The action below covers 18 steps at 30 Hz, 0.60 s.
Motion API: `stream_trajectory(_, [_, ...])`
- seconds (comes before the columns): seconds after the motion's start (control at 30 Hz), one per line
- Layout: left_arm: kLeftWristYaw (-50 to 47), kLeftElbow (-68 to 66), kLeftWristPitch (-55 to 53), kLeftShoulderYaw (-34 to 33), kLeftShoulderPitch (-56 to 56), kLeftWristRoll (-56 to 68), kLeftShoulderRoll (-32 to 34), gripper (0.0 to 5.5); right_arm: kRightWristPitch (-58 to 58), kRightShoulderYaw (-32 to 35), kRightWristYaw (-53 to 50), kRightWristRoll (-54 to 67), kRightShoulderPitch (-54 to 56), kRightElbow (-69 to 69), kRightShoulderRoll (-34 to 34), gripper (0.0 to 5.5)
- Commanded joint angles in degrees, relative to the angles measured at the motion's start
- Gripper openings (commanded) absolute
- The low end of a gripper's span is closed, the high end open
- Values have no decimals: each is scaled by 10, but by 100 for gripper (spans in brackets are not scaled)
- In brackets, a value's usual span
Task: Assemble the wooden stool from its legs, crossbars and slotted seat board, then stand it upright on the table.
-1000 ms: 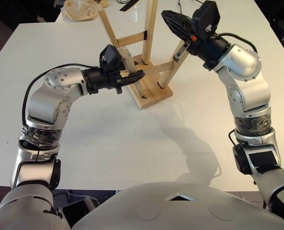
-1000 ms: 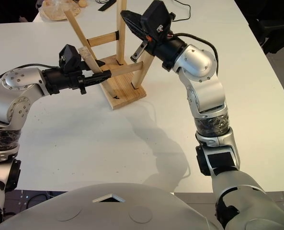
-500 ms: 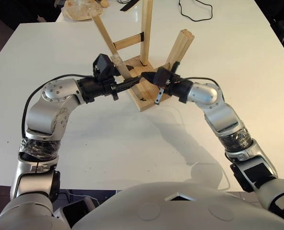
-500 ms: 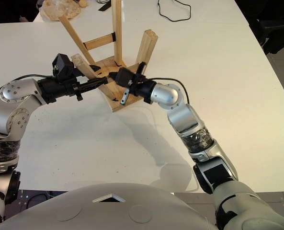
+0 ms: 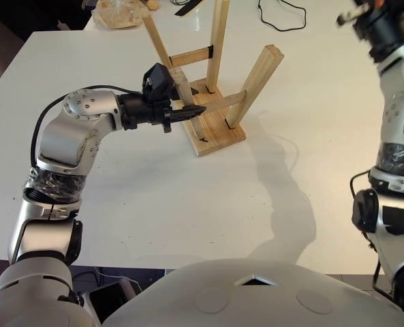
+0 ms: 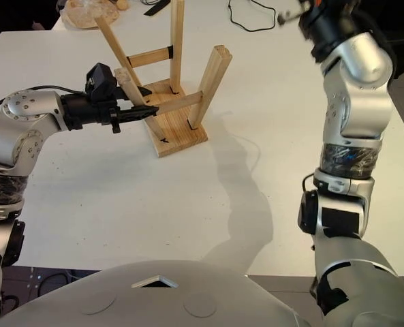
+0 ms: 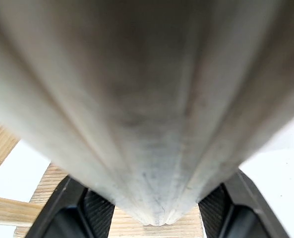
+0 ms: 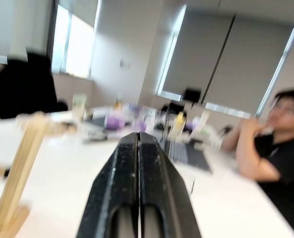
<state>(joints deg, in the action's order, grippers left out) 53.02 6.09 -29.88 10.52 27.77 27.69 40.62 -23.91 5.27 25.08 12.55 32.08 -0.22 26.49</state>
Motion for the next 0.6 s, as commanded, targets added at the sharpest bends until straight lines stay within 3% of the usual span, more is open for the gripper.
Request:
stream_trajectory(0.03, [35,-49,-3,67,-45,-63,10,204,-51,-128,106,110,-84,-160,-66,0])
stream_trajectory(0.17, [78,-64,62,46,-50,-45,7,204,-75,-165,163,223,-139,-295,-90,0])
stream_trajectory(0.27, [88,-81,104,24,-58,-41,2,204,-69,-151,164,193,-143,-272,-64,0])
stream_trajectory(0.4, [20,-88,118,-21,-63,-42,-24,204,-55,-106,134,145,-130,-208,-37,0])
stream_trajectory(0.43, [9,-77,104,-34,-67,-30,-25,240,-54,-91,121,132,-127,-187,-31,0])
stream_trajectory(0.6, [-35,40,62,-106,-153,-15,13,291,-40,-36,96,121,-118,-126,-20,0])
